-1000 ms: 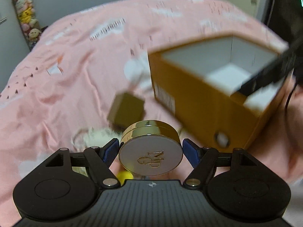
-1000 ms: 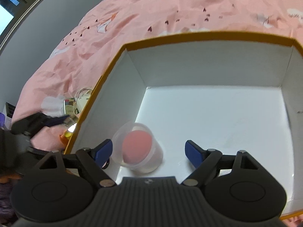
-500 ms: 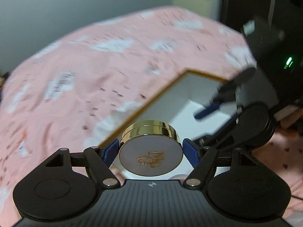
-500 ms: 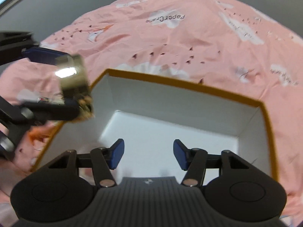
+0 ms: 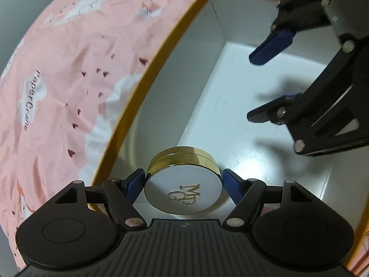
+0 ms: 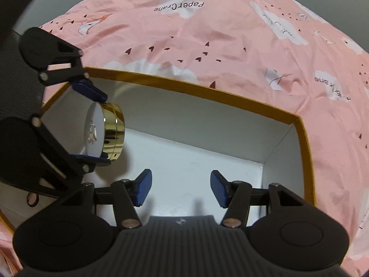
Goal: Organize rigid objects
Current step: 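Lower the gold compact into the box and open the left gripper, then grasp the white pouch with the left gripper while the right gripper grasps the olive cube box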
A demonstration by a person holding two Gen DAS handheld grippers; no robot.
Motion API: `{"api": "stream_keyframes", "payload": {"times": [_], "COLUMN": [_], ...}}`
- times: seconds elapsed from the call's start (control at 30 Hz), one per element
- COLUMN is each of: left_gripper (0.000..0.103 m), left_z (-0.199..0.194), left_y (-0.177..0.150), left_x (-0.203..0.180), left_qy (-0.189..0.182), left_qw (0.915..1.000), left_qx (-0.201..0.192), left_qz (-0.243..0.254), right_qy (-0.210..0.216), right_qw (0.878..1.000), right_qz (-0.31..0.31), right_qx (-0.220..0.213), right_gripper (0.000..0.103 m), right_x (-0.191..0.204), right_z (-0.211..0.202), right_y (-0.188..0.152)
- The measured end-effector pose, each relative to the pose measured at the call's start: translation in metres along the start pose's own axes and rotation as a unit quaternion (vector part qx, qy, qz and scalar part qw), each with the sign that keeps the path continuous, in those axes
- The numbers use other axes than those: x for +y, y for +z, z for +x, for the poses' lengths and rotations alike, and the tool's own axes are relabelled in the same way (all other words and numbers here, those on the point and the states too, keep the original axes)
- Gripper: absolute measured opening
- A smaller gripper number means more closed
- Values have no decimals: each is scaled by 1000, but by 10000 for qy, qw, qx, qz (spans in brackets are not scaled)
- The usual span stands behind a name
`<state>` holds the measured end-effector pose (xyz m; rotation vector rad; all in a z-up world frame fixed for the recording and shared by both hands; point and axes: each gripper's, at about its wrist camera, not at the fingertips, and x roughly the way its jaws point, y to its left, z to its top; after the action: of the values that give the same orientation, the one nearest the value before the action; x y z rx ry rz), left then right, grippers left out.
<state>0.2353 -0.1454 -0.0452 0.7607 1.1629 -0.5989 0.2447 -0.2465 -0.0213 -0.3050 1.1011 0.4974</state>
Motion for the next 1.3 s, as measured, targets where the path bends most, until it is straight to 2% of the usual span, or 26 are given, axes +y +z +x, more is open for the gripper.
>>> {"api": "stream_keyframes", "payload": {"times": [0.2, 0.27, 0.3, 0.53, 0.73, 0.83, 1.03, 1.17, 1.23, 1.3], "left_gripper": [87, 90, 90, 90, 91, 91, 90, 90, 90, 90], "left_z": [20, 21, 21, 16, 6, -6, -48, -87, -106, -121], "left_y": [-4, -7, -8, -15, -22, -29, -52, -77, -89, -108], "left_x": [2, 5, 6, 10, 14, 16, 20, 18, 16, 19], "left_qy": [24, 62, 46, -55, 28, 112, -69, 27, 71, 97], "left_qw": [9995, 9996, 9997, 9997, 9996, 9990, 9917, 9817, 9745, 9651], "left_qx": [313, 260, 235, 127, -14, -233, -919, -1470, -1713, -1921], "left_qz": [55, 6, -21, -215, -275, -369, -892, -1211, -1445, -1775], "right_qy": [126, 139, 129, 56, -51, -60, -13, -45, -15, 221], "right_qw": [9999, 9999, 9999, 9999, 9999, 9999, 9999, 9993, 9983, 9962], "right_qz": [12, -4, -29, -114, -102, -114, -153, -213, -241, -236], "right_qx": [97, 76, 56, 72, 89, 54, -51, -301, -526, -811], "right_gripper": [59, 68, 69, 69, 69, 70, 70, 80, 80, 80], "right_x": [1, 2, 3, 7, 10, 13, 24, 37, 45, 53], "right_z": [6, 5, 4, 3, 3, -2, -17, -35, -48, -63], "right_y": [3, 5, 4, 2, 2, 2, -1, -4, -6, -9]}}
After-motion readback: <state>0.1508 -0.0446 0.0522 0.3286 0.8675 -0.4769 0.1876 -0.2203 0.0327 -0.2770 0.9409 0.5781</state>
